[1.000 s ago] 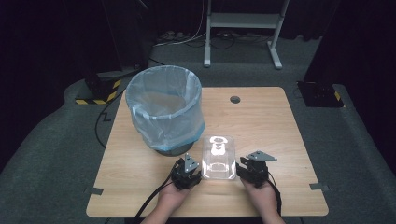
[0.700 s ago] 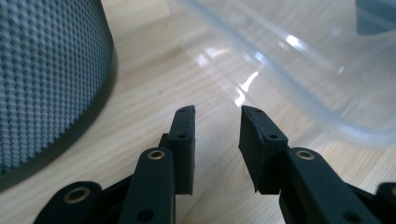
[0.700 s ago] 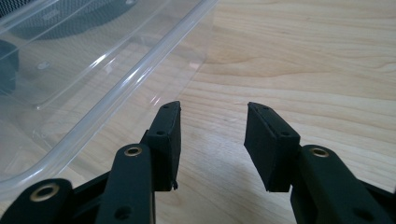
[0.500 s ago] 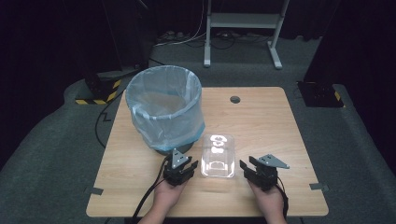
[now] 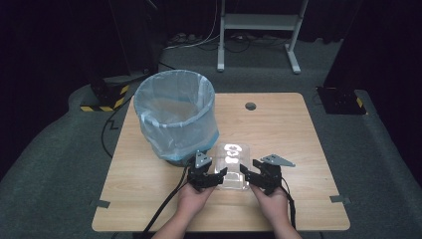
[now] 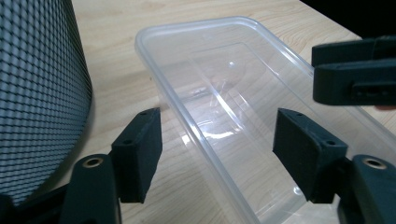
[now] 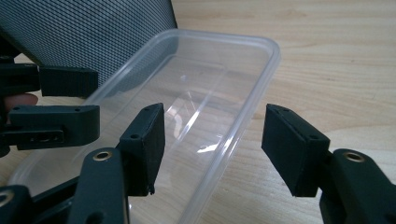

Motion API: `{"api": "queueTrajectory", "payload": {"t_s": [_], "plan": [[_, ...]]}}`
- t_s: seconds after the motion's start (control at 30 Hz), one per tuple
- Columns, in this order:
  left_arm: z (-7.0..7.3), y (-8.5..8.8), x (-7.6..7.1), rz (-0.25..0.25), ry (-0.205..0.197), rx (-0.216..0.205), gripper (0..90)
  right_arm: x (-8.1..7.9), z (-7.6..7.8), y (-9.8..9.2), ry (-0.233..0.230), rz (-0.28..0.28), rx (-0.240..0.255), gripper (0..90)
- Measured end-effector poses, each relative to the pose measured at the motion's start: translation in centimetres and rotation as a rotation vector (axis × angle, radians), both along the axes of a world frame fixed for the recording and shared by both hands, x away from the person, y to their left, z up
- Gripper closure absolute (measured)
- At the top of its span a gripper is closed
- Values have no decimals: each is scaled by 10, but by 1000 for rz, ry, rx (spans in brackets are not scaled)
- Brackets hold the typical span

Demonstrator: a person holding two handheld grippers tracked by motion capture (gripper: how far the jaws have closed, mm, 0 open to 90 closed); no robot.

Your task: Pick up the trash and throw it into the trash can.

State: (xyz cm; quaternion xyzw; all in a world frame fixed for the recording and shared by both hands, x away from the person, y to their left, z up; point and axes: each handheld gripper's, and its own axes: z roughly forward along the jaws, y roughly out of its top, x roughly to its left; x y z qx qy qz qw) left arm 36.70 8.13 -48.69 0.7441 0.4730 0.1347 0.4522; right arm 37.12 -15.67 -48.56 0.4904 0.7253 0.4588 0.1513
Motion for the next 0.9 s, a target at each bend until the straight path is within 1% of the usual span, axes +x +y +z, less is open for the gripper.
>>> {"api": "queueTrajectory", "payload": {"t_s": [0.03, 0.07, 0.1, 0.13, 0.17, 0.2, 0.23, 0.27, 0.3, 0.37, 0.4, 0.43, 0.47, 0.5, 0.53, 0.6, 0.63, 0.67, 0.7, 0.73, 0.8, 0.87, 0.9], "plan": [[0, 0, 0, 0, 0, 0, 320, 0, 0, 0, 0, 0, 0, 395], [-1, 0, 3, -9, 12, -14, 323, 3, -2, 0, 19, 4, 8, 391], [-1, 0, 3, -9, 12, -14, 325, 3, -3, 0, 26, 6, 10, 390], [-2, -2, 5, -18, 20, -24, 325, 4, -4, 1, 37, 13, 9, 386], [-2, -2, 5, -21, 28, -20, 333, 4, -5, 3, 35, 21, 3, 380], [-2, -3, 5, -23, 16, -19, 336, 4, -5, 4, 39, 27, 9, 375], [-1, -4, 4, -19, 15, -10, 340, 4, -6, 4, 41, 29, 10, 372], [-1, -4, 4, -17, 14, -18, 360, 5, -6, 4, 50, 29, 20, 372], [-1, -3, 4, -14, 14, -16, 372, 6, -7, 4, 59, 32, 32, 371], [-1, -3, 5, -19, 12, -18, 375, 7, -9, 2, 70, 38, 54, 371], [-2, -3, 5, -14, 25, -24, 373, 8, -10, 1, 77, 46, 67, 372], [-2, -2, 5, -18, 30, -30, 369, 9, -11, 1, 82, 51, 78, 372], [-2, -2, 5, -16, 38, -31, 364, 10, -11, 1, 89, 60, 80, 376], [-3, -2, 6, -24, 47, -36, 361, 9, -10, 2, 95, 62, 83, 377], [-3, -2, 6, -30, 56, -44, 360, 9, -11, 3, 92, 59, 81, 382], [-3, -3, 5, -26, 50, -54, 363, 8, -9, 2, 106, 55, 79, 412], [-2, -2, 4, -38, 38, -54, 376, 7, -8, 1, 110, 51, 80, 436], [-1, -2, 1, -29, 28, -51, 403, 5, -6, 0, 108, 46, 84, 459], [-1, -2, 1, -29, 28, -51, 432, 5, -6, 0, 108, 46, 84, 459], [2, -1, -4, -35, 13, -58, 457, -1, -2, -5, 76, 41, 85, 512], [4, -3, -9, -41, -11, -64, 497, -6, 1, -8, 48, 37, 82, 537], [5, -5, -16, -38, -34, -69, 535, -13, 3, -10, 16, 22, 80, 562], [6, -5, -19, -43, -51, -64, 574, -16, 4, -12, -5, 15, 76, 572]]}}
